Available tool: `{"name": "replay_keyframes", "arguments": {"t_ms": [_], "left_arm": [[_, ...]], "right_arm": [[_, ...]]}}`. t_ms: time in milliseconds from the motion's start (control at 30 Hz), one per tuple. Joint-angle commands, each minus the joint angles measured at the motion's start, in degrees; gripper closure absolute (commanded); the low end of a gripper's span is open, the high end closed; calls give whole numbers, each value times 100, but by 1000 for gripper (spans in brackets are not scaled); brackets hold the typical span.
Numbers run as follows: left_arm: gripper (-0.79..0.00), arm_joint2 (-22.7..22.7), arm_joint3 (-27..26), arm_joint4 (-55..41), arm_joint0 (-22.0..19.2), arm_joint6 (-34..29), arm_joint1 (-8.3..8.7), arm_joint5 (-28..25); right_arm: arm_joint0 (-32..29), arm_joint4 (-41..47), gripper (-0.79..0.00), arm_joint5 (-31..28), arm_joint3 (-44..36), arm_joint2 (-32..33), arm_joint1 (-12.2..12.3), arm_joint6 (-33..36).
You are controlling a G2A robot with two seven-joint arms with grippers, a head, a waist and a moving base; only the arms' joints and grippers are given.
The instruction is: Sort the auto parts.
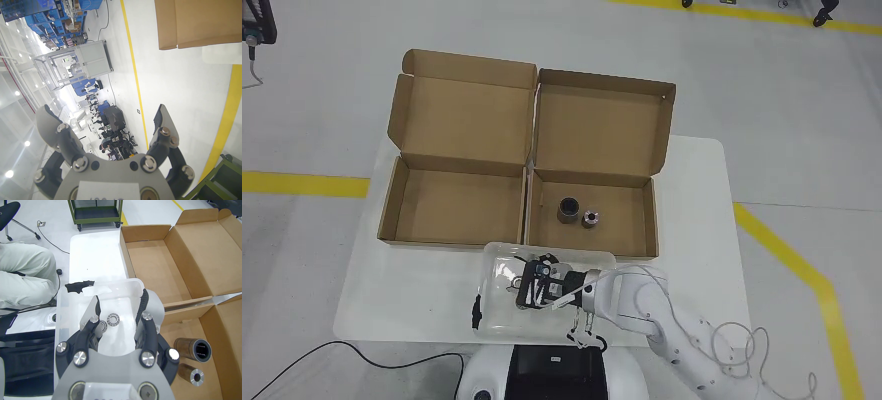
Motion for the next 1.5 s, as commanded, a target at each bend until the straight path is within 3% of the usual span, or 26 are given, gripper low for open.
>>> {"name": "replay_keyframes", "arguments": {"t_ms": [0, 433, 867, 1100, 1467], "left_arm": [[-785, 0, 0, 0, 0, 0, 0, 0], [-785, 0, 0, 0, 0, 0, 0, 0], [-785, 0, 0, 0, 0, 0, 0, 0], [-785, 0, 0, 0, 0, 0, 0, 0], [-785, 0, 0, 0, 0, 0, 0, 0]], "right_arm": [[0, 0, -382, 0, 0, 0, 0, 0], [-22, -10, -376, 24, 10, -15, 0, -6], [29, -451, -382, 255, 662, -699, -144, -357], [169, -466, -385, 577, 1049, -933, -264, -72], [359, -476, -400, 1115, 1126, -1085, -411, 905]]}}
